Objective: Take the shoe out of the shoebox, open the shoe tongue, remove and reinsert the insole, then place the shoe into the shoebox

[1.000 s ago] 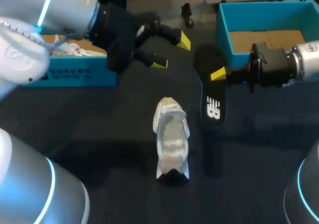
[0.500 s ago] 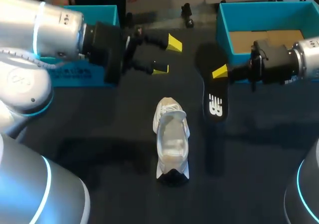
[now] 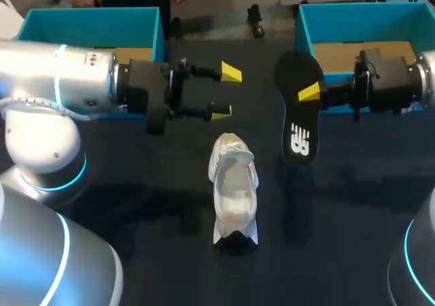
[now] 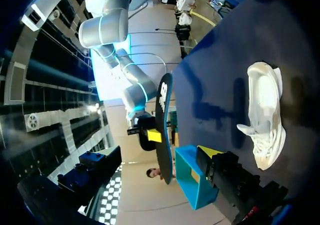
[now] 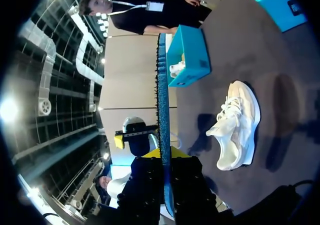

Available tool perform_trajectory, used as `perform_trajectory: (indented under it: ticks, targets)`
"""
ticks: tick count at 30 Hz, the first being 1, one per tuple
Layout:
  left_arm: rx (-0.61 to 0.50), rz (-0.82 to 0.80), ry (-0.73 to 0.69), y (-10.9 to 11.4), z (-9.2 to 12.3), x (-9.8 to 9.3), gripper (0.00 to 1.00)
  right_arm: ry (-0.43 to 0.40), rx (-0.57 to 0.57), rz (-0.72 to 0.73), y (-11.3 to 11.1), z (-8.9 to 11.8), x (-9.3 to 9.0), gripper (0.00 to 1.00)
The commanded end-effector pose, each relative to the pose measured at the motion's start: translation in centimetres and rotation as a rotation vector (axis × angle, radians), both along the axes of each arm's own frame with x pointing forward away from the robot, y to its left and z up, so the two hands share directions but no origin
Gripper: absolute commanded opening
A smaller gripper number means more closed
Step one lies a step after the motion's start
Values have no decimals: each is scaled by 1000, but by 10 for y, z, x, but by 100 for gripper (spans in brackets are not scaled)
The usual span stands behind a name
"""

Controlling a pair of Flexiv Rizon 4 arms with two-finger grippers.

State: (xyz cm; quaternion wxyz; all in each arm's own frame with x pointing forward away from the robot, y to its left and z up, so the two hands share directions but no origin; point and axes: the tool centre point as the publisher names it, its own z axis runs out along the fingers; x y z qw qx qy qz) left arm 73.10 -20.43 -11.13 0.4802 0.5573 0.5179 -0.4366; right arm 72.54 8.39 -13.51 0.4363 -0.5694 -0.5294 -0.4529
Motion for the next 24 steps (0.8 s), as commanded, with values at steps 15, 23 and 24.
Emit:
perform_trajectory:
  ticks: [15, 23, 24]
  targets:
    - [-162, 61, 54, -45, -22, 14, 91, -12, 55, -34, 38, 5, -14, 0]
    - [-169, 79, 98, -62, -24, 24, 73, -8, 67, -37, 49, 4, -20, 0]
    - [-169, 79, 100, -63, -24, 25, 67, -7, 68, -37, 50, 4, -20, 0]
